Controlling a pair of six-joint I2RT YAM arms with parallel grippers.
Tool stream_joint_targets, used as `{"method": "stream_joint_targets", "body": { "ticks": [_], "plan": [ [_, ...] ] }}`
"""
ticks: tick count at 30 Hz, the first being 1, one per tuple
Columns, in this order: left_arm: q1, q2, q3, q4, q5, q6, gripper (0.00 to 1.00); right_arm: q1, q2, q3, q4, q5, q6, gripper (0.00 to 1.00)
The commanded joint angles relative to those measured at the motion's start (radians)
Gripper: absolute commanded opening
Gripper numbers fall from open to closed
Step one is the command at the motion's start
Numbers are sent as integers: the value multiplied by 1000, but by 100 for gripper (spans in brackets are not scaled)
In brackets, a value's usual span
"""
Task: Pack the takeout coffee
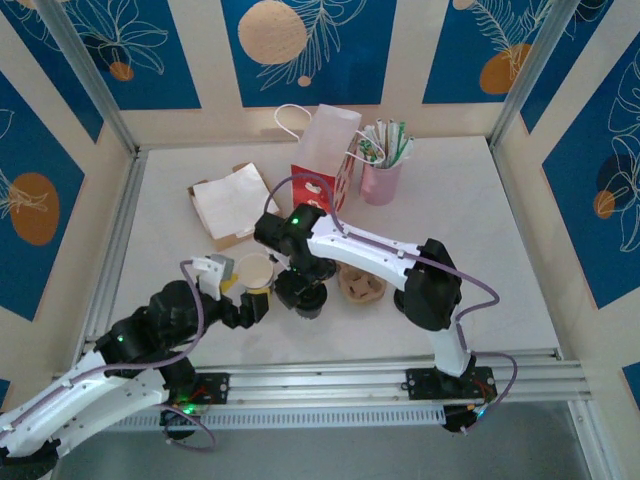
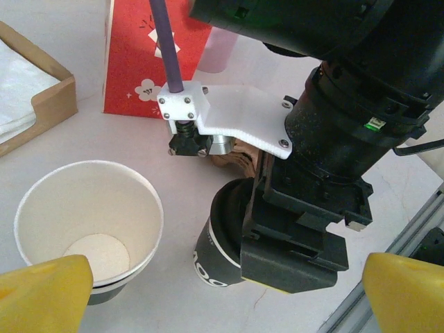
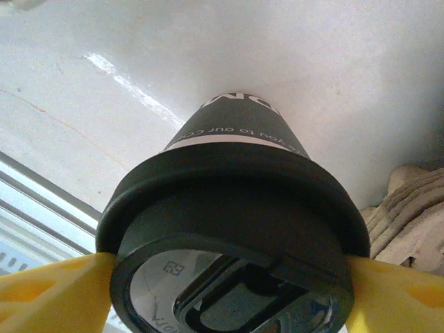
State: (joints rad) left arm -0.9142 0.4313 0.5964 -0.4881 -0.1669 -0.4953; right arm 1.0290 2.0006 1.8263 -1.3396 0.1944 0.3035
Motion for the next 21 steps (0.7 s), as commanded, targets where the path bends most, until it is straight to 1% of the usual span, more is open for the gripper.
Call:
{"method": "stream_joint_targets", "body": {
  "ticks": [1,5,15,18,21],
  "plan": [
    [9,-3,-5,13,-16,3,100,17,3,10,-41,-63,-9,85],
    [9,-3,-3,12,-16,3,100,14,-20,18,-47,-63,3,86],
    [9,-8,-1,12,-25,3,100,7,-86,16,-35,-37,38,85],
    [8,-8,0,14,-25,3,100,6,-91,16,-32,-43,41,86],
    [9,-6,0,14,-24,4,100,3,-83,1,-30,-43,40,88]
  ]
}}
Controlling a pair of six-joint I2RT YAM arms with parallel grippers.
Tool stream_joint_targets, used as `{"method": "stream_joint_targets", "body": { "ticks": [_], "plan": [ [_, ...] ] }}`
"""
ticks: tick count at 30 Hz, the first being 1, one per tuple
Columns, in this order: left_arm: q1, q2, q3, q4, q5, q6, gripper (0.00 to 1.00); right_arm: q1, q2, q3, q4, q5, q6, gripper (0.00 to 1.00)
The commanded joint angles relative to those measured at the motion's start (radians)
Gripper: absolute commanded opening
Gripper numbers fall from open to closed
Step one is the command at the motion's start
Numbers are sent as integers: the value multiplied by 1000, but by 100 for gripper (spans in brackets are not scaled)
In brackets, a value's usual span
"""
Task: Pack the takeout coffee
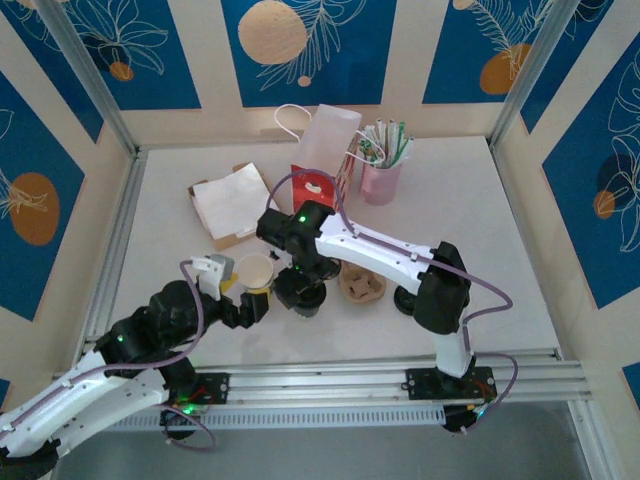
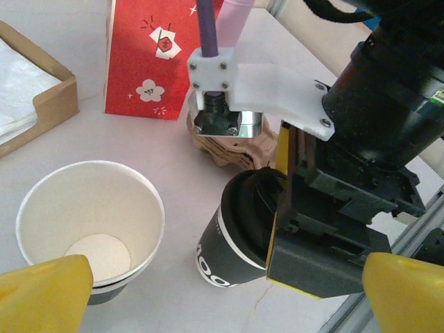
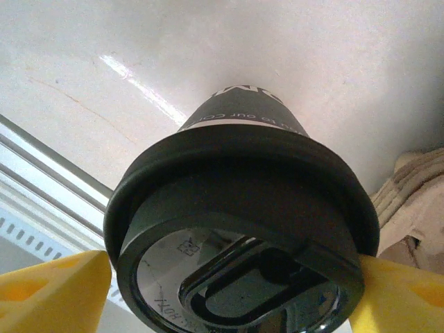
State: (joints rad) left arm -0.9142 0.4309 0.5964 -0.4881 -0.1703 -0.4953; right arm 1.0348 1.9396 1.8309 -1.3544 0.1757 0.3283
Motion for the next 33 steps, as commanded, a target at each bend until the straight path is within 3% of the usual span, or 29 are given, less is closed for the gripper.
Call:
{"method": "stream_joint_targets", "body": {
  "ticks": [1,16,20,23,28,33],
  "plan": [
    [9,-6,-2,15,-21,3,100,-3,-19,-14,-11,-24,15,88],
    [8,0,-9,18,-30,0,100,-4,-1,-58,17,-3,28,92],
    [9,6,-20,18,-50,-24,98,-4,-2,-89,41,13,33,86],
    [9,17,-22,20,-54,-44,91,5,1,-109,53,26,38,85],
    [11,45,-27,27,-55,-82,64,29,-5,-118,51,57,45,93],
    [28,98,-53,66,-24,-151,47,30,-50,-119,59,50,55,95]
  ]
}}
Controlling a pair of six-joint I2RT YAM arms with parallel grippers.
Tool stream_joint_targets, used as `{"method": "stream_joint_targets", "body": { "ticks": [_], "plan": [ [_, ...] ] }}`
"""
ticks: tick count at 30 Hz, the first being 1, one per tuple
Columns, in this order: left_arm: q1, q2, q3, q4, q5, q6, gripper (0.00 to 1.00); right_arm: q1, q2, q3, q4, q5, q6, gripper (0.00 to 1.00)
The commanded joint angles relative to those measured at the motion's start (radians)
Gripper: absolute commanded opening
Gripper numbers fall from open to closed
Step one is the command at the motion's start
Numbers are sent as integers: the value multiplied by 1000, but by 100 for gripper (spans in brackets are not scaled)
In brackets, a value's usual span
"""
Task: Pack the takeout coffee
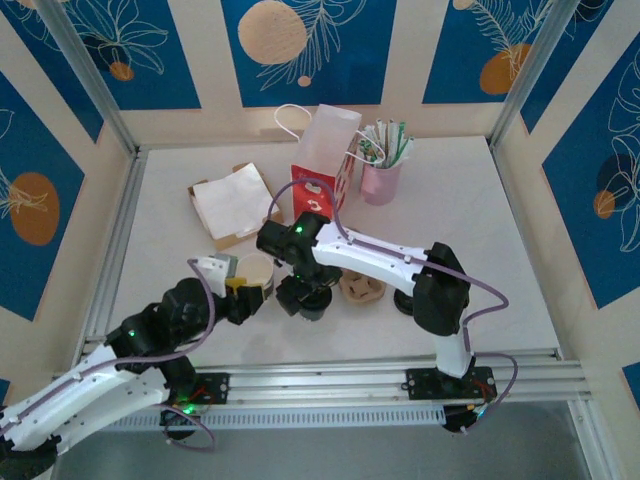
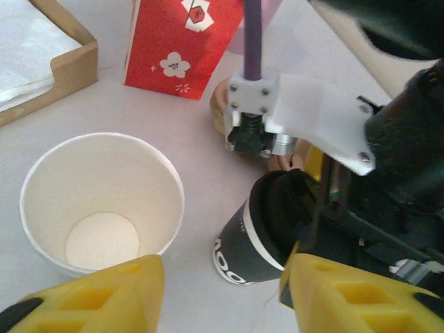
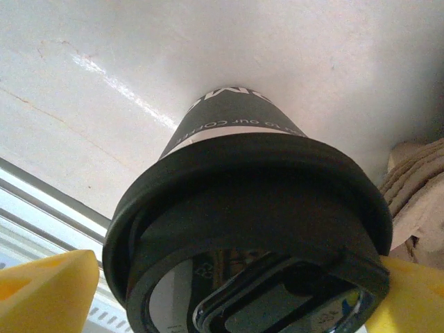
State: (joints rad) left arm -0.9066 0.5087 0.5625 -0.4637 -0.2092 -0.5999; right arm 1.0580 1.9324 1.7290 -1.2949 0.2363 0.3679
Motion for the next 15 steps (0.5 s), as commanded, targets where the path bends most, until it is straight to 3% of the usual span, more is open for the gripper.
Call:
{"method": "stream_joint_targets", "body": {
  "ticks": [1,11,15],
  "plan": [
    [27,29,-26,50,24,-62,45,7,-50,-18,0,-12,16,95],
    [113,49,-116,201,178,-196,29,12,-114,-50,31,-13,16,99],
    [137,73,-139,278,260,-242,26,-6,-154,-119,88,-84,1,99]
  ]
}}
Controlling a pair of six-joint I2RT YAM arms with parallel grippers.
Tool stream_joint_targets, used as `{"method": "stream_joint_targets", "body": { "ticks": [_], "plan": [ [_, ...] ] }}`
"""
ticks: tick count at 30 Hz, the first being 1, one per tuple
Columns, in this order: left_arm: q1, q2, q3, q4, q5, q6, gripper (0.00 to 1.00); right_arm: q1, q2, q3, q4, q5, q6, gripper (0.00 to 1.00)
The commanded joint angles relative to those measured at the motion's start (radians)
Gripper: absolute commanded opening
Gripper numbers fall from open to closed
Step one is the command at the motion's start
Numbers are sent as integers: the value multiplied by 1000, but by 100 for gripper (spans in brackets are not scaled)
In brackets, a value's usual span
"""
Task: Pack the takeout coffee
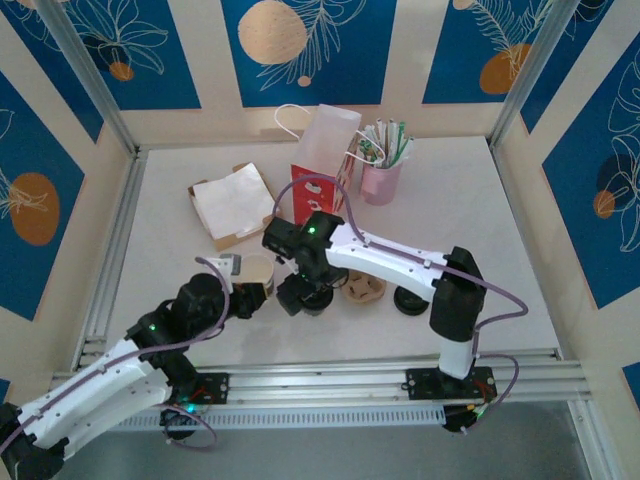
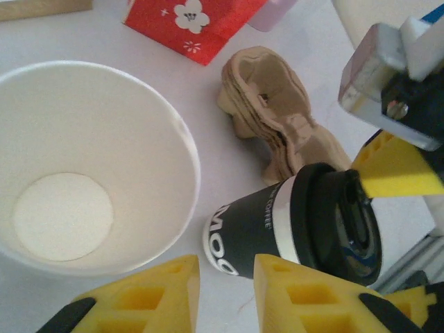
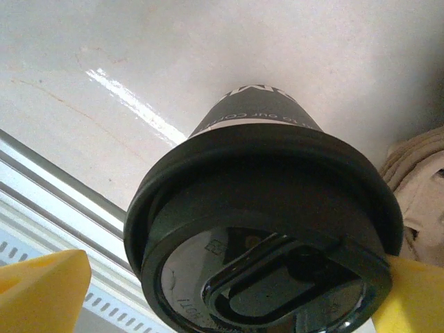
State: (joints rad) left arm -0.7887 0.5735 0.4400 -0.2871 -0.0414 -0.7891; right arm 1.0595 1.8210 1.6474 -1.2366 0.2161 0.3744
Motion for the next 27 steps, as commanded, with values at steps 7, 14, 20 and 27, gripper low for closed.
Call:
{"method": "stream_joint_targets", "body": {
  "ticks": [7,14,20,27],
  "plan": [
    [28,133,-28,223,223,-123,27,-41,-105,-102,75,-148,-71,99],
    [31,253,-10,299,307,-139,35,-44,-124,-119,68,-135,-140,99],
    [36,319,-13,351,350,-151,43,-44,-116,-122,57,-118,-174,99],
    [50,358,-27,364,357,-153,44,-38,-112,-122,58,-129,-185,99]
  ]
}}
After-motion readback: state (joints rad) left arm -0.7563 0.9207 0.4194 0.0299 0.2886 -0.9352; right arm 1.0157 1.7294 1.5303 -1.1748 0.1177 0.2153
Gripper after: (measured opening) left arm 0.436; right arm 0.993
